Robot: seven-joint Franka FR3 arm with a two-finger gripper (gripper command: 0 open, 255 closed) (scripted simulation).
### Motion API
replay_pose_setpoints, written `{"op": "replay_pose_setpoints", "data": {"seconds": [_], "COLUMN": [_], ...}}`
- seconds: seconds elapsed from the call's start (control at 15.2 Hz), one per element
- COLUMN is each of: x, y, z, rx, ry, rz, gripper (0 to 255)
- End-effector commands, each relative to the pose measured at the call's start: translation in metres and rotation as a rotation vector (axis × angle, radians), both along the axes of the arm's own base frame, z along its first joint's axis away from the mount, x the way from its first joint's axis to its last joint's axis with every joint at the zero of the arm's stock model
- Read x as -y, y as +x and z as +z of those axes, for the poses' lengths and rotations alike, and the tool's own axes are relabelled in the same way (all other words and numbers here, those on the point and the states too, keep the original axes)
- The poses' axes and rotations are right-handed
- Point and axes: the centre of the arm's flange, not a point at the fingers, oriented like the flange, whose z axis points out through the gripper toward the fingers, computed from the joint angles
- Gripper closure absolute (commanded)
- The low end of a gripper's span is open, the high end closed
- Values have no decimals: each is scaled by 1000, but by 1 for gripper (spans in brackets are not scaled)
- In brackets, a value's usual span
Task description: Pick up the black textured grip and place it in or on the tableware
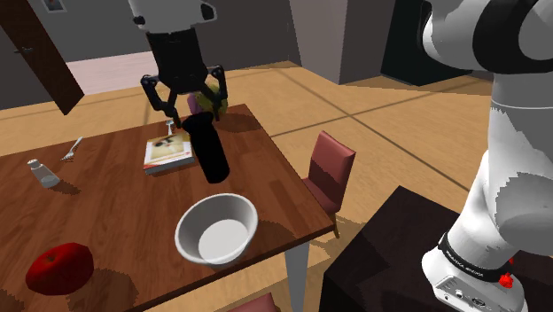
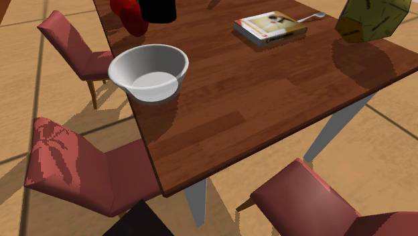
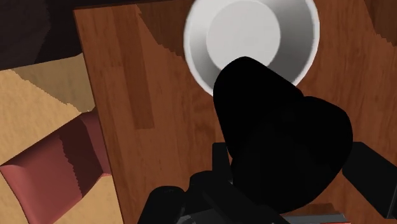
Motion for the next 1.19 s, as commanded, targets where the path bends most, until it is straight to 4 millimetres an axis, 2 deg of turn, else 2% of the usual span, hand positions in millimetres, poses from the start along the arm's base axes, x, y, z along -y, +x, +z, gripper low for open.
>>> {"op": "replay_pose_setpoints", "data": {"seconds": [0.0, 0.2, 1.12], "x": [-20, -45, -45], "y": [-15, -39, -39], "z": [10, 26, -48], "rx": [0, 0, 0], "ry": [0, 0, 0], "rz": [-1, -1, -1], "gripper": [255, 255, 255]}}
